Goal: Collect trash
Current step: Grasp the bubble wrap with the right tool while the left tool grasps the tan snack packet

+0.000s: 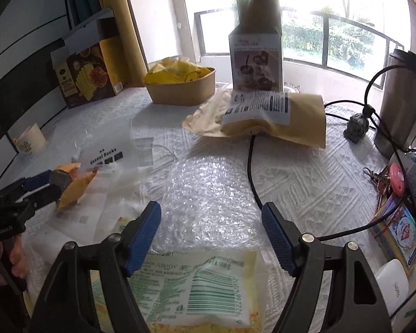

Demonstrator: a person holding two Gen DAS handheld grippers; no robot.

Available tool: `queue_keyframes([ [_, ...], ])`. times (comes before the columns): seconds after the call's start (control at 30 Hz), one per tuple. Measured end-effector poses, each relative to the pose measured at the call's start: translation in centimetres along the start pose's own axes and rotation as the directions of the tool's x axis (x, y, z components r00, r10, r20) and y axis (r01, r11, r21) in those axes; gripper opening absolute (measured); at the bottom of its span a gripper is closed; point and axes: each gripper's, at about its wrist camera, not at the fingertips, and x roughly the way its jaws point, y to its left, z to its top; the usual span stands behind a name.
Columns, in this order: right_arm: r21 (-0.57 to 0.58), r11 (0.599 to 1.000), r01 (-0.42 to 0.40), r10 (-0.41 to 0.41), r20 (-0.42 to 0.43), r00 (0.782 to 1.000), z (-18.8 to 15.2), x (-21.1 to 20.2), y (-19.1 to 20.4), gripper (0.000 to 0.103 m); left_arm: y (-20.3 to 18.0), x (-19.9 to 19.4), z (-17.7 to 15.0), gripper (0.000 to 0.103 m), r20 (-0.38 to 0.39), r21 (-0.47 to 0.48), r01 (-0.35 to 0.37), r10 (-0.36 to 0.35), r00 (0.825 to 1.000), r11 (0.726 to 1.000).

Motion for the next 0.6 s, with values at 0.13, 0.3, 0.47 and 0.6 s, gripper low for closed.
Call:
queue_keyframes([
  [0.13, -0.005, 1.0, 0.006, -0.006, -0.018, 1.0, -0.4, 0.5, 0.0, 0.061, 0.0, 0.3, 0.1, 0.072, -0.005, 0.019, -0.002, 0.002, 1.0, 1.0],
  [0.3, -0.031, 1.0, 0.001, -0.002, -0.037, 0.999, -0.8, 0.9, 0.3, 0.032, -0.8, 0.3, 0.1, 0.044, -0.002, 0.069, 0.009, -0.009, 1.0, 0.998],
  [0.47, -0.069, 0.998, 0.01, -0.009, 0.016, 1.0, -1.0, -0.3, 1.1, 0.014, -1.1, -0.2, 0.0, 0.018, 0.005, 0.081, 0.005, -0.006, 1.0, 0.997],
  [0.6, -0.079, 0.997, 0.019, -0.013, 0.079, 0.997, -1.1, -2.2, 1.5, 0.009, -1.3, -1.2, -0.3, 0.007, 0.012, 0.084, 0.008, -0.009, 1.0, 0.996],
])
